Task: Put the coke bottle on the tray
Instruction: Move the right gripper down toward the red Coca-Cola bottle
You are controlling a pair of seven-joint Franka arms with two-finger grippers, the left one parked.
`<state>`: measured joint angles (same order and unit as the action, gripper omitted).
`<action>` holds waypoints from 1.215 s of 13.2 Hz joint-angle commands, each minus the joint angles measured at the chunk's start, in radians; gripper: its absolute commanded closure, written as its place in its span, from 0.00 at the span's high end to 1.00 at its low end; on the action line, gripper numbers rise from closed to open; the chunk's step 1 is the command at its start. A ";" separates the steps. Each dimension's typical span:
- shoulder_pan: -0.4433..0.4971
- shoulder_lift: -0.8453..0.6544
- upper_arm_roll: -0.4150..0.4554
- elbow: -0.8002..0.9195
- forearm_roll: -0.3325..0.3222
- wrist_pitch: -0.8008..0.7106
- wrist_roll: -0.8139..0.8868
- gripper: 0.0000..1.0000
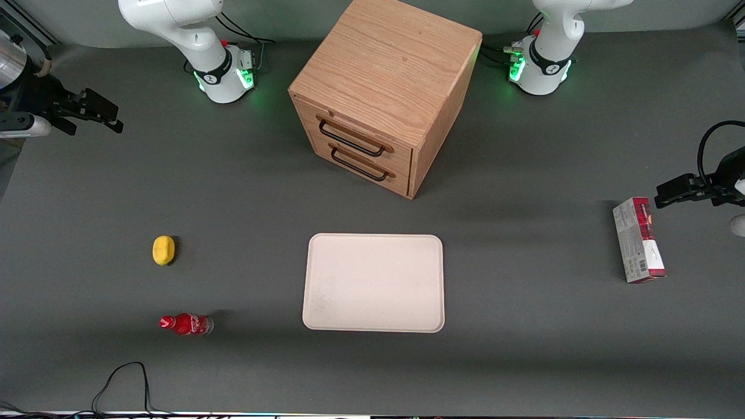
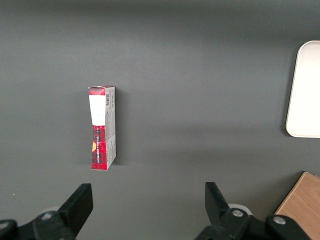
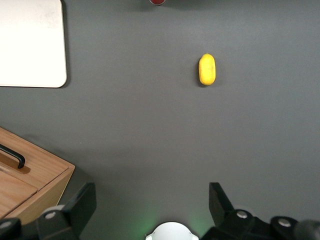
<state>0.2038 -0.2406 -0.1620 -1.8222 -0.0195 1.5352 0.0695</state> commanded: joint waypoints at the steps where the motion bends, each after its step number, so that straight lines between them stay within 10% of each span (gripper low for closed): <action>1: -0.001 0.023 0.005 0.027 -0.026 -0.009 0.027 1.00; 12: -0.067 0.834 -0.013 0.852 0.070 0.014 -0.098 1.00; 16: -0.076 0.958 -0.018 0.865 0.133 0.202 -0.157 1.00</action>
<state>0.1293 0.6511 -0.1697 -1.0271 0.0821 1.7033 -0.0448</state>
